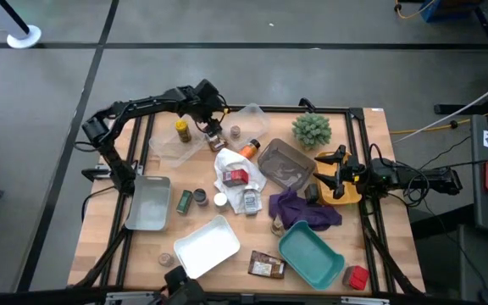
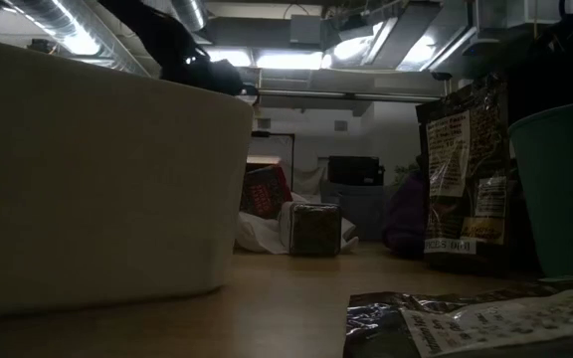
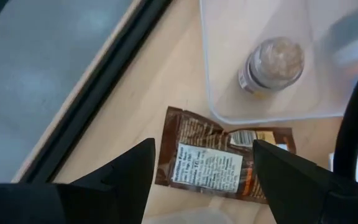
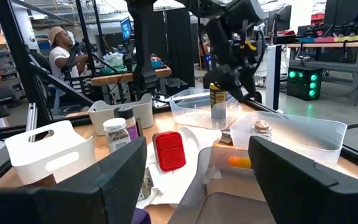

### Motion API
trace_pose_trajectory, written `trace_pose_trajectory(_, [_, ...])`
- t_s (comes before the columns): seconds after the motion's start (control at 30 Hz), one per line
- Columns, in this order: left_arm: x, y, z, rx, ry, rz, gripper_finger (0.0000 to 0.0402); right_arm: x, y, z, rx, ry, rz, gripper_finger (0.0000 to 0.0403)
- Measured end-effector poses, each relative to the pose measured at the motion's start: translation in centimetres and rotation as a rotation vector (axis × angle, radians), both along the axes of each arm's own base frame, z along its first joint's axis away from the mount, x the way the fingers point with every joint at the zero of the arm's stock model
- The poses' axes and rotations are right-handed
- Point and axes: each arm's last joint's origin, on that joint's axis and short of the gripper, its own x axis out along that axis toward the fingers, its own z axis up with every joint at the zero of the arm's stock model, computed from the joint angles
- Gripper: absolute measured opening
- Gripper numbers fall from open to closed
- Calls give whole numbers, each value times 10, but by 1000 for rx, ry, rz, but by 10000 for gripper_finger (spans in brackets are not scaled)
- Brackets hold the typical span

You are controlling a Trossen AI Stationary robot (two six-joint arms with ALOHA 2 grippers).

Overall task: Sort spices by type
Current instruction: Put the top orange spice pack into the black bin

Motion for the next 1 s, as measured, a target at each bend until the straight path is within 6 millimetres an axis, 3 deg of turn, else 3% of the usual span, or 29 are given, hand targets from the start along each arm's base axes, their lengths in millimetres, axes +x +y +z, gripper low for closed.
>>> trace_pose_trajectory(0.63, [7,8,-44,-131,101,-26,251,0,0,0,0,-1,1,282])
trace_pose_trajectory(1.0, [15,-6,-49,-153,138,-89,251,0,0,0,0,-1,1,282])
